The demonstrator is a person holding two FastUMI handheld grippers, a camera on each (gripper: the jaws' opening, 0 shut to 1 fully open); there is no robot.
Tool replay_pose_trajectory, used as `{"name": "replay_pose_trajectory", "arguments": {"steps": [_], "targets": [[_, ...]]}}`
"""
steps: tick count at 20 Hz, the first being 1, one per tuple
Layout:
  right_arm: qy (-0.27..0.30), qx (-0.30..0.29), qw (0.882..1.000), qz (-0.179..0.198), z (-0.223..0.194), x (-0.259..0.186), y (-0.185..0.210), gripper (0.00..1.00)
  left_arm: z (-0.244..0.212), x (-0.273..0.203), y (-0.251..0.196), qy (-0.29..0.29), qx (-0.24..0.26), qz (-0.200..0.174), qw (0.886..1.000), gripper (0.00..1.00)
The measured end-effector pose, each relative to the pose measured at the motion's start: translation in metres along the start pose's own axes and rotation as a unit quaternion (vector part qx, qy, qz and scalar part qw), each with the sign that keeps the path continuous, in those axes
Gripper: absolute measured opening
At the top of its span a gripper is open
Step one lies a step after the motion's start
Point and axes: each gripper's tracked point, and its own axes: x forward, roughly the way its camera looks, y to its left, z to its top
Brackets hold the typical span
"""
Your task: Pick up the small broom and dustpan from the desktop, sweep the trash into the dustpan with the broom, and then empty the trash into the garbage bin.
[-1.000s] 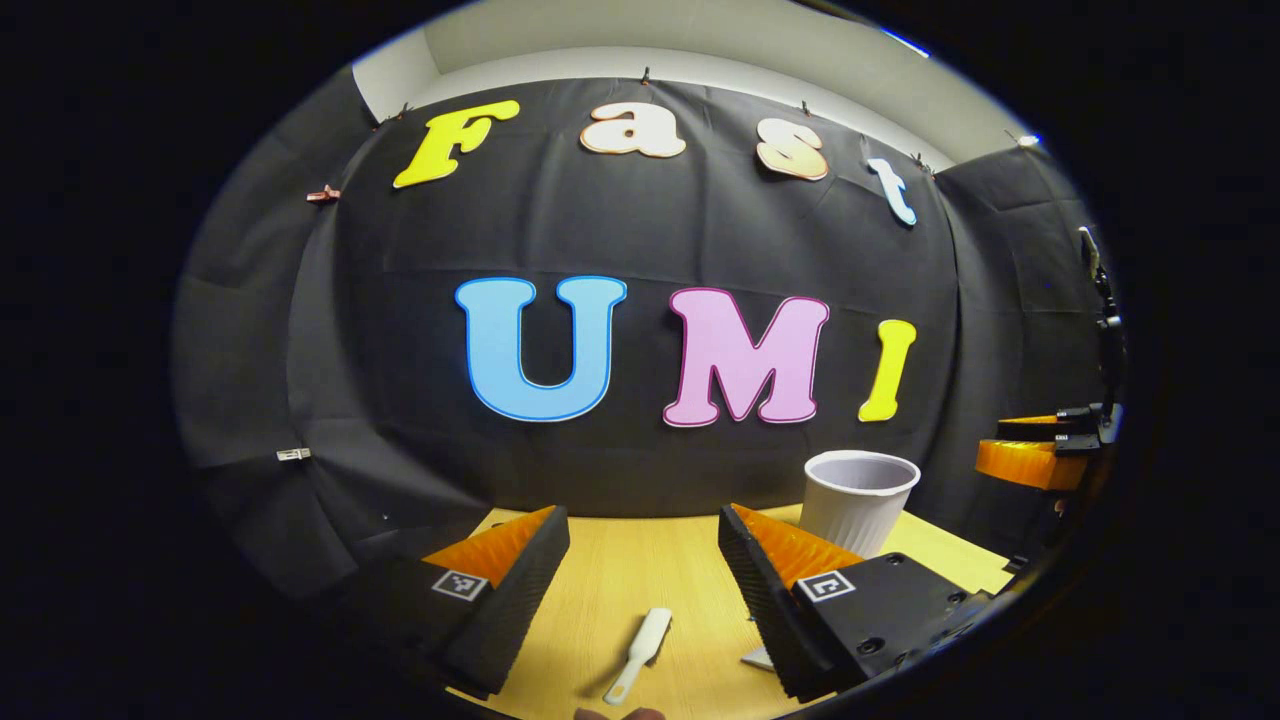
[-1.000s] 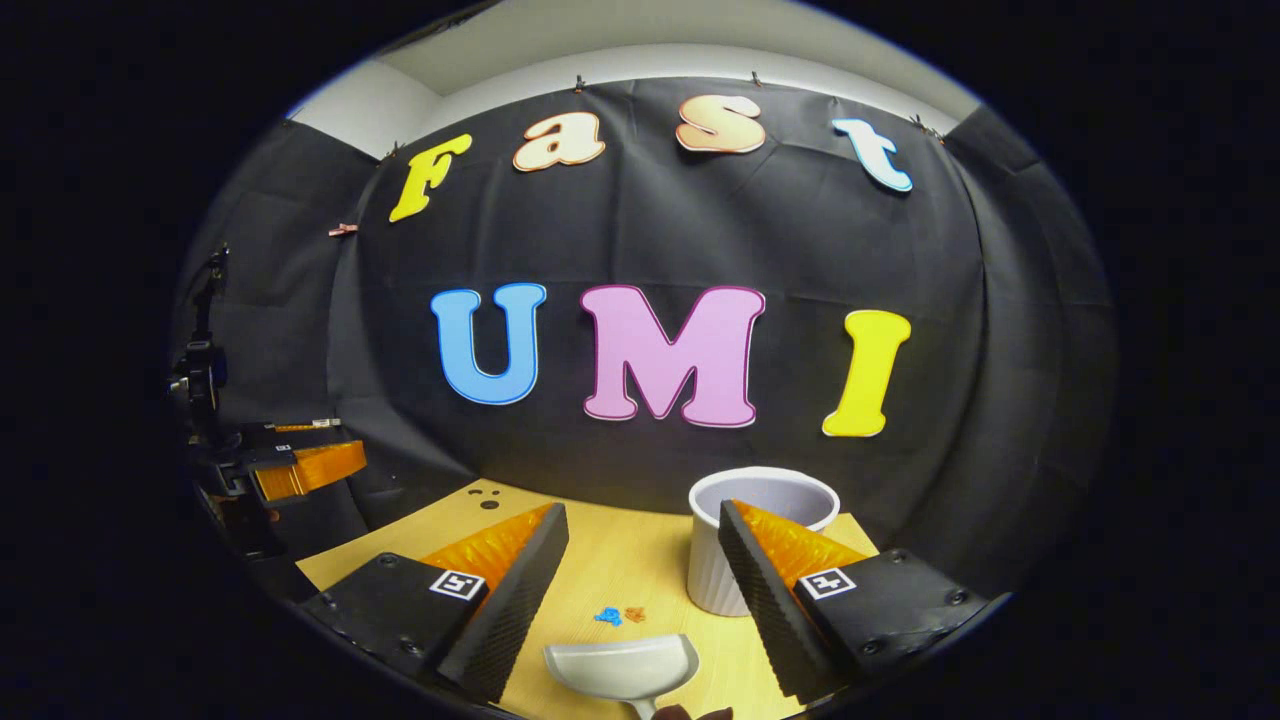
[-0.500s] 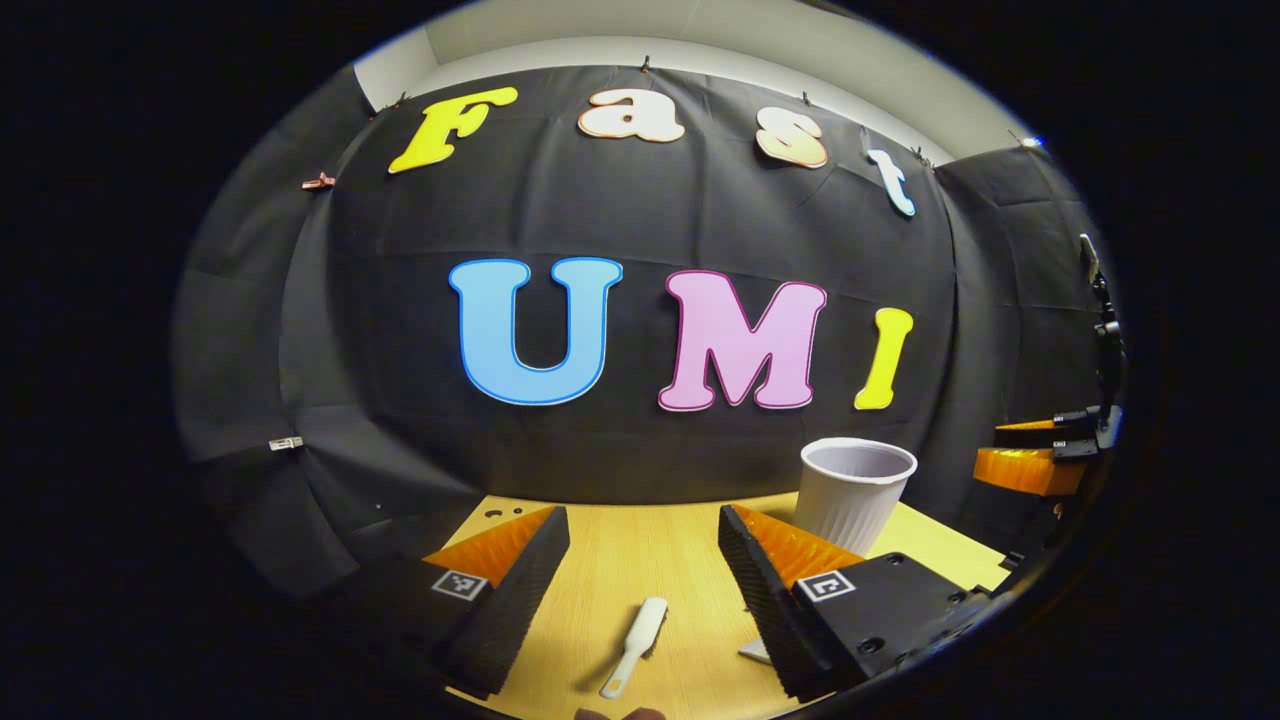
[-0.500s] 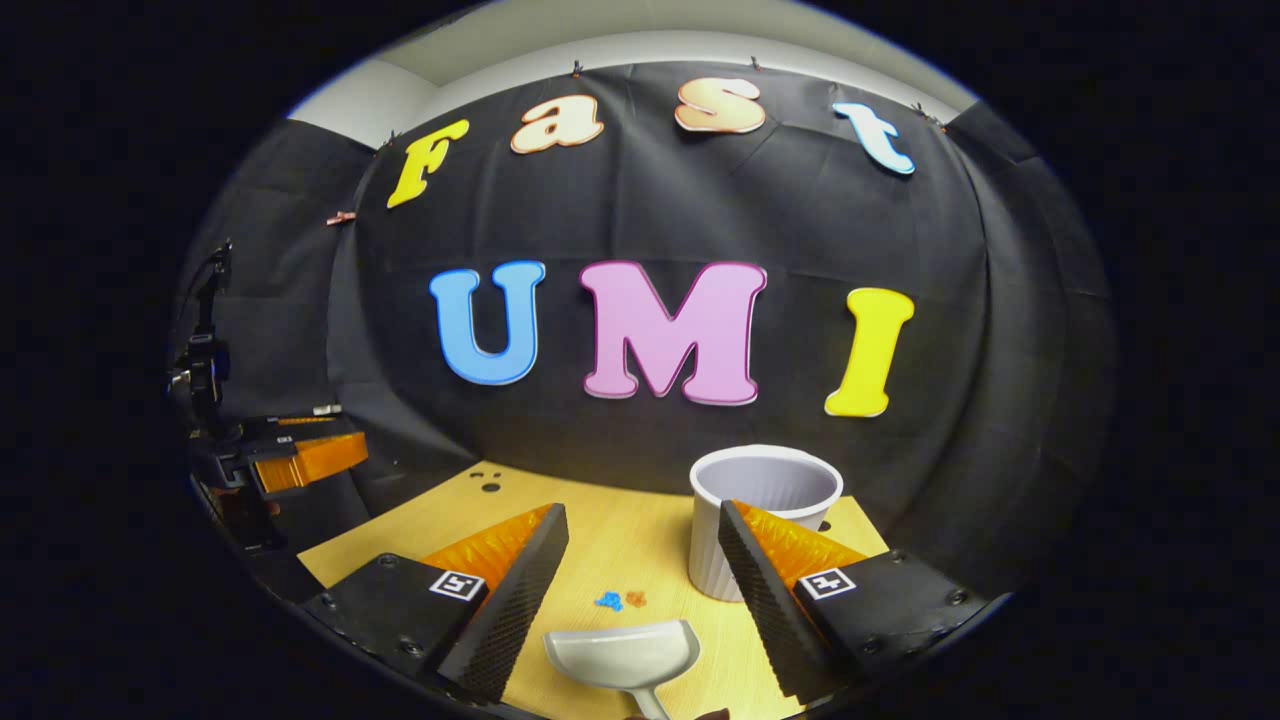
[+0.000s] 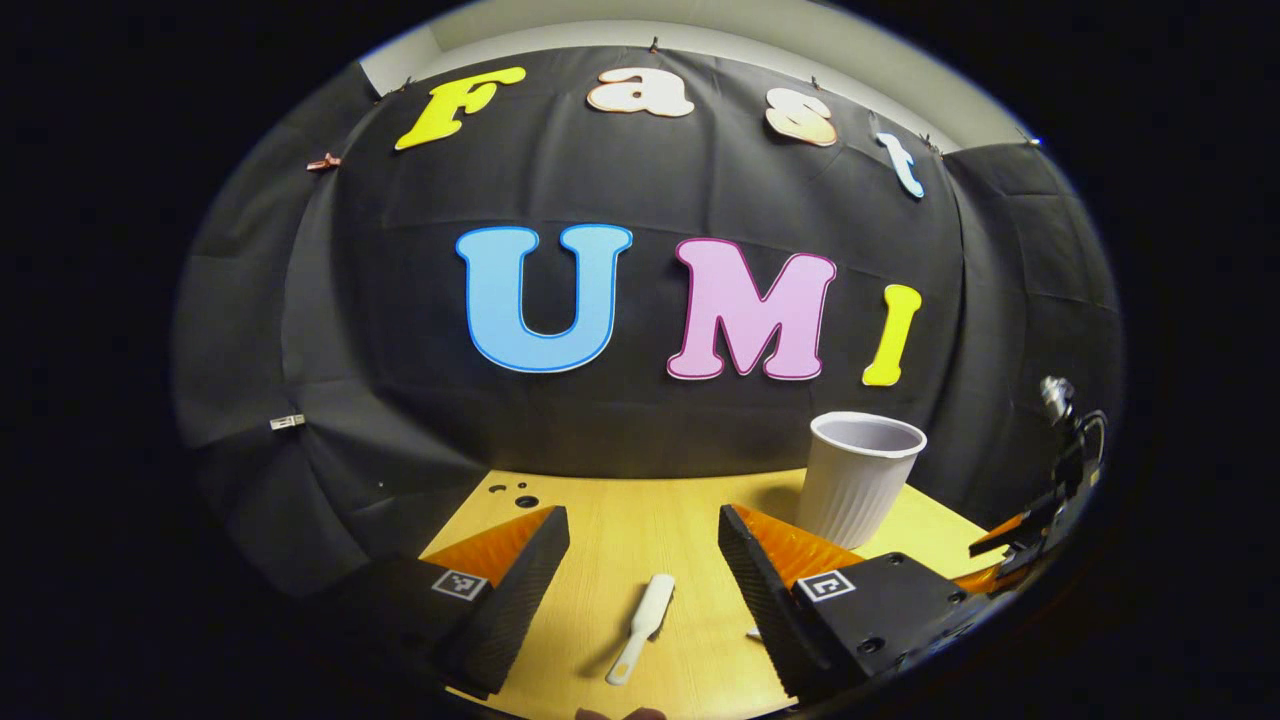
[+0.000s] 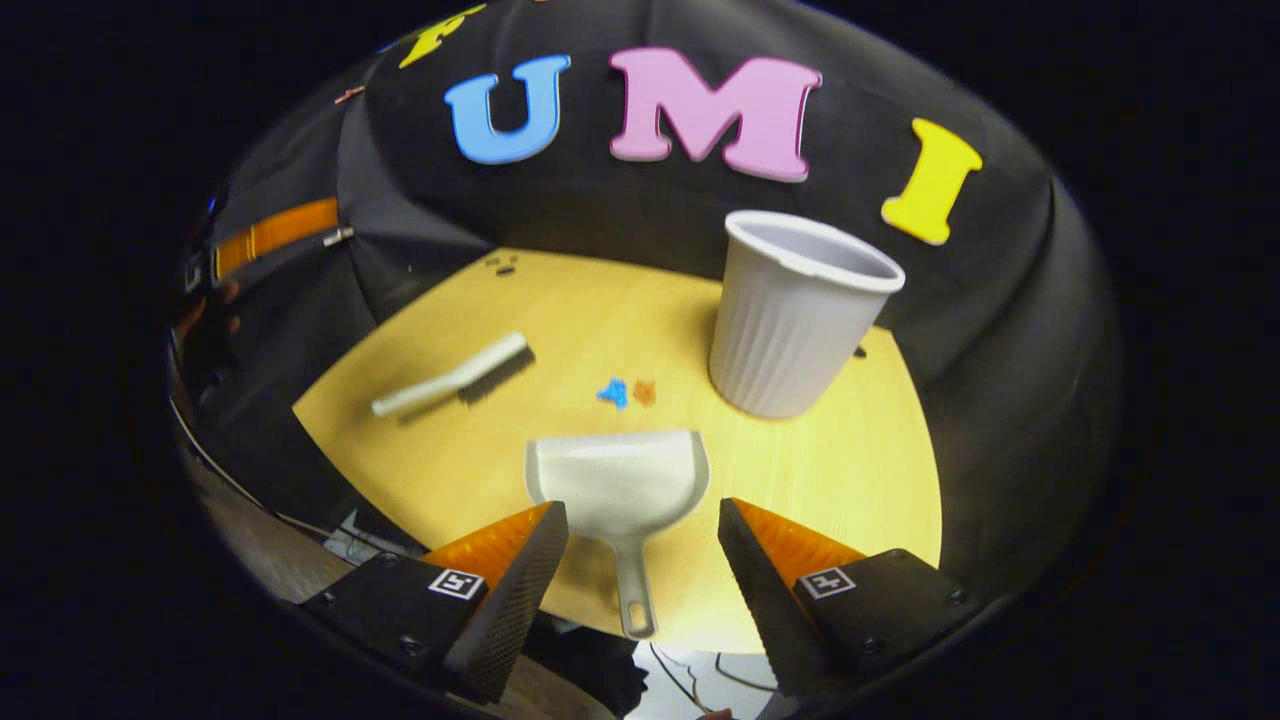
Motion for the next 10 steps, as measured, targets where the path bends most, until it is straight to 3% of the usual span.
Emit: {"name": "replay_pose_trajectory", "arguments": {"steps": [5,10], "targets": [[0.108,-0.013,0.994,0.007,-0.066,0.059,0.0,0.97,-0.012,0.0,0.002,0.013,0.007,0.006,1.0,0.96],[0.158,-0.024,0.987,0.019,-0.083,0.107,0.012,0.91,-0.016,0.0,0.001,0.021,0.007,0.011,1.0,0.96]]}}
